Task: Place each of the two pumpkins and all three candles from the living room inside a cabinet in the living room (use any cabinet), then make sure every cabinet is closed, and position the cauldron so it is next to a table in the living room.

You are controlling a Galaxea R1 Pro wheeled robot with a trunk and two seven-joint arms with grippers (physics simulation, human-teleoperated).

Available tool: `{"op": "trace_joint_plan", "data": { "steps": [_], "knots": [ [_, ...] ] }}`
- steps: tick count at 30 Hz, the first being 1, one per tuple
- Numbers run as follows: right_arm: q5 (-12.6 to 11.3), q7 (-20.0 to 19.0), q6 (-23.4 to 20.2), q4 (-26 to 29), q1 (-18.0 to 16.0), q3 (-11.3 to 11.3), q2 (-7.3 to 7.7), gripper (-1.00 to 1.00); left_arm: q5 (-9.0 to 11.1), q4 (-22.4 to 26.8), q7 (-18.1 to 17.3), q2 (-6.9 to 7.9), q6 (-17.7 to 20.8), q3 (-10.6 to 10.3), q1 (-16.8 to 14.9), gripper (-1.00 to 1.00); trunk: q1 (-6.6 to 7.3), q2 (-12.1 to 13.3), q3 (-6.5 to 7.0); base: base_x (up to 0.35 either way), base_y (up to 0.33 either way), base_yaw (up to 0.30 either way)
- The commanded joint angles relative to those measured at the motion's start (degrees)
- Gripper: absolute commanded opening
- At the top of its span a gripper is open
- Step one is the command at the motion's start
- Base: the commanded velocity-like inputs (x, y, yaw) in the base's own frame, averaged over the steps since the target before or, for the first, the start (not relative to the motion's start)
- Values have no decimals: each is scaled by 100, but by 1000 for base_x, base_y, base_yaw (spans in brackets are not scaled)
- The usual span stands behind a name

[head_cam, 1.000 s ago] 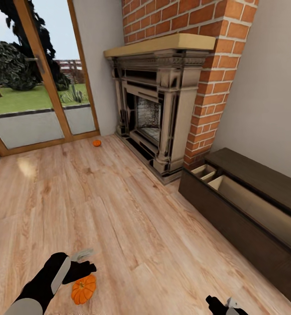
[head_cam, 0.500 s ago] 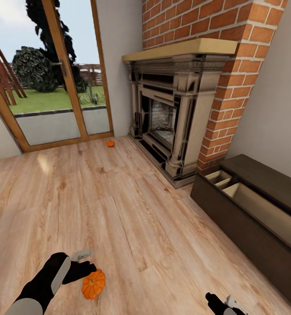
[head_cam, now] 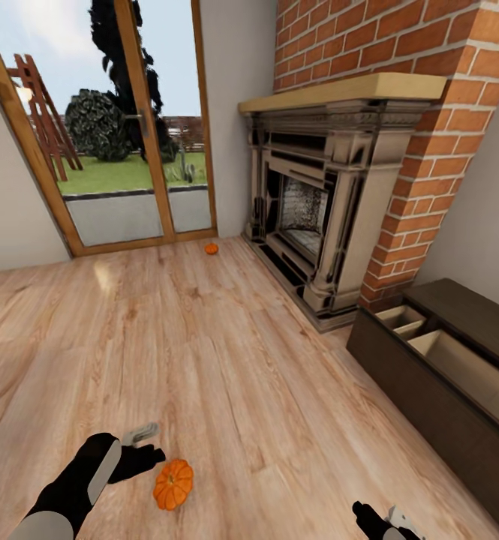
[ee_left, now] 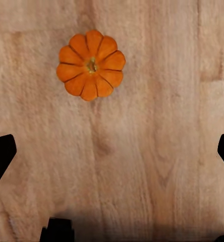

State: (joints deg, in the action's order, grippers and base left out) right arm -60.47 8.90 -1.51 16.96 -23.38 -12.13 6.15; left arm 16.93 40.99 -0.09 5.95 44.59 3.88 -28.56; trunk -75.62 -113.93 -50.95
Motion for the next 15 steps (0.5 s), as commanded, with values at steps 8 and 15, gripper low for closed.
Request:
{"op": "trace_joint_plan", "data": {
  "steps": [8, 15],
  "knots": [
    [0, -45, 20, 0, 0, -9, 8, 100, 3, -4, -2, 2, -63, -8, 0, 100, 0, 0, 36, 186, -224, 169],
    [-6, -55, 285, -1, 0, -14, 7, 100, 11, -4, -1, 2, -70, -7, 0, 100, 0, 0, 38, 215, -78, 34]
  ]
}}
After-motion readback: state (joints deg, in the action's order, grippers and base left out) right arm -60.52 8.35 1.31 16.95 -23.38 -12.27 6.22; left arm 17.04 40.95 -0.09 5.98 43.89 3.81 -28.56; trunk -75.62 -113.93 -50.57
